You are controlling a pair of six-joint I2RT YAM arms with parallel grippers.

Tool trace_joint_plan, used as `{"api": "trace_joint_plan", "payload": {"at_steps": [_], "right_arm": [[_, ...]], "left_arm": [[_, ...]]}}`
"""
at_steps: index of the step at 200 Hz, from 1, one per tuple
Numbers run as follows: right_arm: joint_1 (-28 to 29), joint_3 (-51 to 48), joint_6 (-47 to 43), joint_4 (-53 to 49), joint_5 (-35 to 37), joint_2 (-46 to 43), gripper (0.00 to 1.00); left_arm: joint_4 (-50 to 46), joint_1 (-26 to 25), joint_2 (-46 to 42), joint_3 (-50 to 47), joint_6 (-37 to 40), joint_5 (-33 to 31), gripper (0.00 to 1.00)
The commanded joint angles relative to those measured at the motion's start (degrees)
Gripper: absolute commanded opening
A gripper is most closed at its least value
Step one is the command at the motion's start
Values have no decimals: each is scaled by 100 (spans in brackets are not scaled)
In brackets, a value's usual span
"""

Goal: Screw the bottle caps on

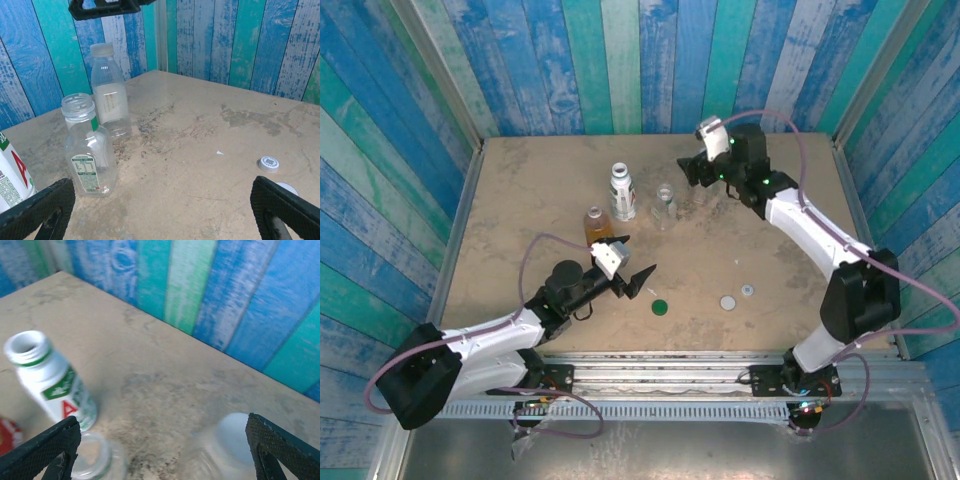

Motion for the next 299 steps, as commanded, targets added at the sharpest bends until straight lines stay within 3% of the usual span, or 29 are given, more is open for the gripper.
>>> {"api": "trace_joint_plan", "payload": {"at_steps": [1,50,90,153,170,212,248,299], "right_arm": [[292,-224,-408,-185,-274,73,88],[467,122,-327,-473,-425,748,87],[485,557,-347,-742,-568,1409,80],[537,636,-215,-644,-494,1634,43],[563,517,-208,-630,-434,1492,37],[718,-177,67,-529,20,791,35],[950,-1293,651,-346,735,-334,36],[1680,-2502,1884,-945,1905,-1906,35]], "left_arm": [[122,14,-36,-53,91,-97,94],[131,15,23,-43,95,-79,94],[113,15,22,-58,102,-88,94],[27,15,-64,-104,141,-108,94],[109,14,-8,-104,123,-92,94],[927,14,561,-113,118,71,94],[1955,15,1583,114,21,368,94],[2523,-11,2796,538,234,914,94]]}}
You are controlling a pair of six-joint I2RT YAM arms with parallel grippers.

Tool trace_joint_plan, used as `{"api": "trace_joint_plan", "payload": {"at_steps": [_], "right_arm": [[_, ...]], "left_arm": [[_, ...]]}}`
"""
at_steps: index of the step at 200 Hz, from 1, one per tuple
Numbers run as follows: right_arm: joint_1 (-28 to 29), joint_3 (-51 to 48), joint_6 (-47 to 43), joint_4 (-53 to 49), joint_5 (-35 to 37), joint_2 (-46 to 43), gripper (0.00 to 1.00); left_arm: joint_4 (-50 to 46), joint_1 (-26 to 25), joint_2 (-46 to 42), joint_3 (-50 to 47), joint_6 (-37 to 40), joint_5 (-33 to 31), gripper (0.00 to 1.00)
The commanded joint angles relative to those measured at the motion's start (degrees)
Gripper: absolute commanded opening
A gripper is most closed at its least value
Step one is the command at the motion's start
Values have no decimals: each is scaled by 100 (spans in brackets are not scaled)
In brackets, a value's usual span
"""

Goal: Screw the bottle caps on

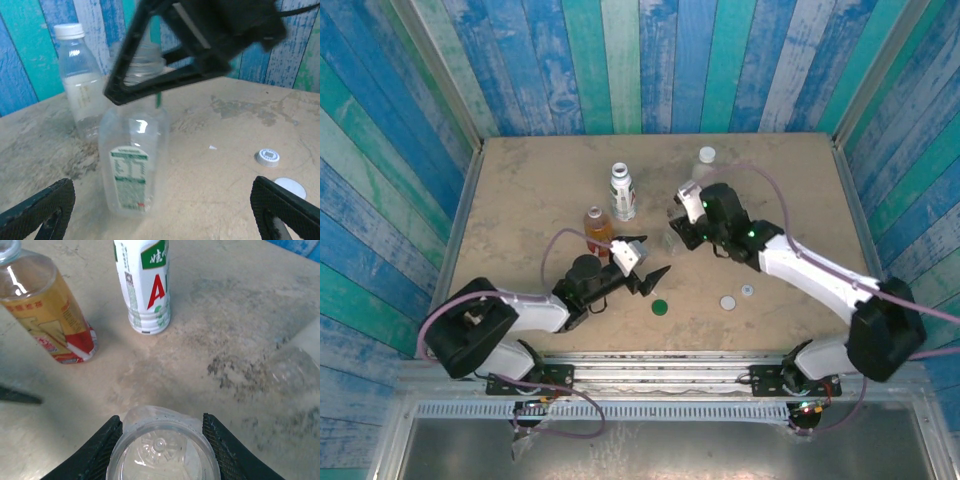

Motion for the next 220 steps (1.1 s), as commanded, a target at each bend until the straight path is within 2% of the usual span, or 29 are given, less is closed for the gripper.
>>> {"api": "trace_joint_plan", "payload": {"at_steps": [1,19,63,132,160,201,220], "right_arm": [[274,-419,794,-391,846,-554,35],[368,-618,1094,-606,871,-897,35],[528,-1084,1122,-542,1039,-1078,37],[608,-1228,1041,14,1044,-657,36],[617,-1269,1059,117,971,-618,36],[617,-1333,1080,128,793,-637,36],[622,-1351,1119,143,720,-619,36]], "left_arm": [[632,-22,541,215,185,433,94],[880,-79,927,270,378,655,94],[2144,-164,1911,378,165,932,100],[2724,-454,2916,777,82,1002,91],[3140,-458,3279,887,-86,806,86],[3116,-458,3620,1088,-139,688,77],[3050,-458,3671,1154,-110,665,75]]}}
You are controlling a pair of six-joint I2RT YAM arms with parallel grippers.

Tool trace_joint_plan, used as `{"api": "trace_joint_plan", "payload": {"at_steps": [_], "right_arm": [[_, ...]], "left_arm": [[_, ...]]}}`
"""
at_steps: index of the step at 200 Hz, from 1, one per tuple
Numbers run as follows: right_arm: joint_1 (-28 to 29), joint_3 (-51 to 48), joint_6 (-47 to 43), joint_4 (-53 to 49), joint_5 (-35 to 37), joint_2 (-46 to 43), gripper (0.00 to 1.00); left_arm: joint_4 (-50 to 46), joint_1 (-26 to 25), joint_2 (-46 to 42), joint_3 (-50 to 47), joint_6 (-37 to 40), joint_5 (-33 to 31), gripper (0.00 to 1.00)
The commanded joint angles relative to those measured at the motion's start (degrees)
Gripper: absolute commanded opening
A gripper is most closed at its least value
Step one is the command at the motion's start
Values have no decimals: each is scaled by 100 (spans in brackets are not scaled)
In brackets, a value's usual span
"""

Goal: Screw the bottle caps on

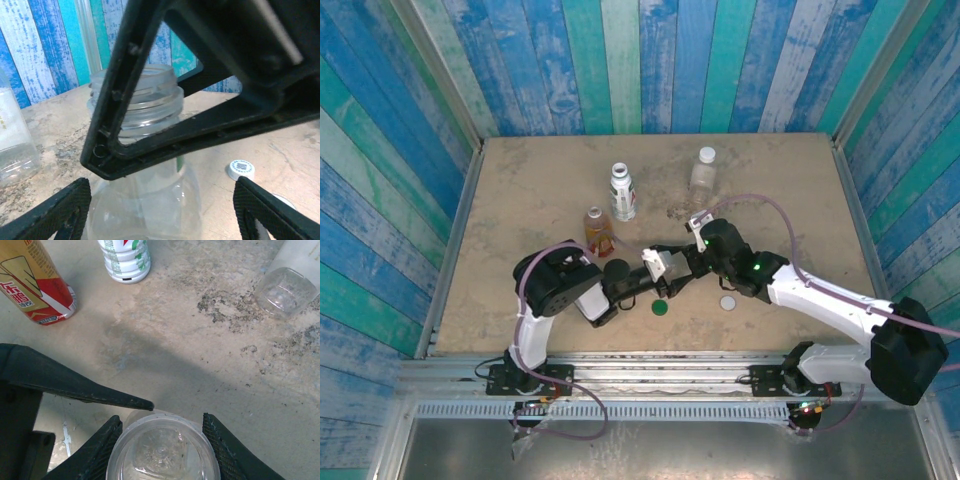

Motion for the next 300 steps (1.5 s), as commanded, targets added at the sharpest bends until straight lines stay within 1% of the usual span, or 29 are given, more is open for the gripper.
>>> {"api": "trace_joint_plan", "payload": {"at_steps": [1,45,54,69,93,117,140,155,170,181,186,191,216,241,260,300], "right_arm": [[45,-138,147,24,-251,43,36],[46,-147,146,37,-330,4,37],[47,-154,144,34,-333,-7,37],[54,-149,135,34,-360,-2,38],[49,-142,141,37,-364,7,38],[55,-113,135,43,-380,34,38],[51,-78,117,34,-428,43,39],[52,-72,104,26,-424,52,39],[52,-53,92,12,-425,52,40],[48,-40,93,3,-427,35,41],[47,-31,101,0,-424,14,41],[51,-22,99,-1,-418,-7,42],[54,41,103,-78,-394,-170,48],[55,77,149,-167,-354,-528,64],[52,-22,137,-167,-283,-973,70],[38,-272,370,-916,612,-1874,75]], "left_arm": [[113,-36,323,97,-57,8,75],[-88,-36,486,309,-9,58,75],[-67,-36,520,319,-23,72,74],[-78,-36,551,350,-50,84,68],[-106,-36,587,380,0,49,67],[-172,-38,629,425,25,58,63],[-246,-38,641,446,45,75,66],[-256,-38,641,434,47,72,65],[-240,-38,662,442,39,110,60],[-182,-36,683,434,29,129,52],[-177,-36,684,437,24,144,49],[-167,-36,687,426,14,138,49],[-74,-36,666,372,14,144,51],[-71,-36,667,347,27,207,52],[3,-36,666,311,28,212,52],[170,-37,668,194,26,238,52]]}}
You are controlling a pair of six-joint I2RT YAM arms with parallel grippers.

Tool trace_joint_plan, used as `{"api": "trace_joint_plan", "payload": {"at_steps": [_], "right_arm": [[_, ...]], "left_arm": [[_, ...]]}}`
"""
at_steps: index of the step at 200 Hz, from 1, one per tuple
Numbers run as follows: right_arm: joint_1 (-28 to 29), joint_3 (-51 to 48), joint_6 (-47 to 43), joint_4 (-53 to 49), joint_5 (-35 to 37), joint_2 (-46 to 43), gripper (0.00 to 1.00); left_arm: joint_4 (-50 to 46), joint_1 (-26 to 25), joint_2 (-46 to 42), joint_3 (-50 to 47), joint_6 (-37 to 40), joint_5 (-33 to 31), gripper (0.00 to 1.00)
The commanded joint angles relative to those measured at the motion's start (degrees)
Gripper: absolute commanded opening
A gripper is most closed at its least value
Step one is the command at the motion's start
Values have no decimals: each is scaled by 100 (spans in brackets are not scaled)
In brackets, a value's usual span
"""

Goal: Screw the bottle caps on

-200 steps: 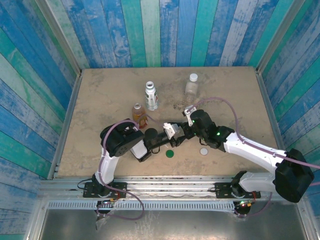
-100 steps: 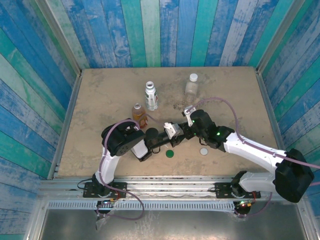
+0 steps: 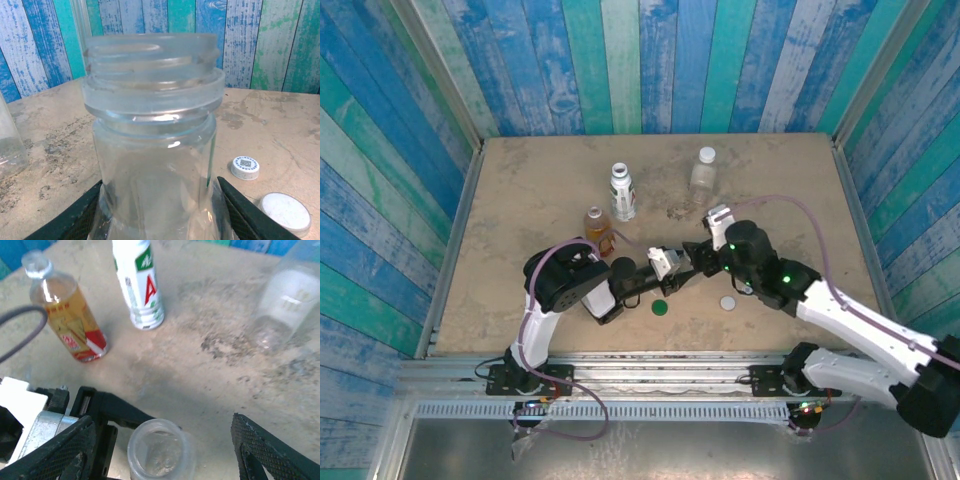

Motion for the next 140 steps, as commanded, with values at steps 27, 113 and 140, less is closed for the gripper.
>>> {"api": "trace_joint_plan", "payload": {"at_steps": [27,113,140], "right_arm": [[27,-383,871,-1727,994,-947,75],[27,-1323,1455,-2310,-75,-686,76],[21,-1397,1392,-1921,-190,46,70]], "left_arm": [[130,-29,221,-195,106,147,52],[93,-29,154,-202,124,130,53],[57,-29,131,-196,120,105,53]]}}
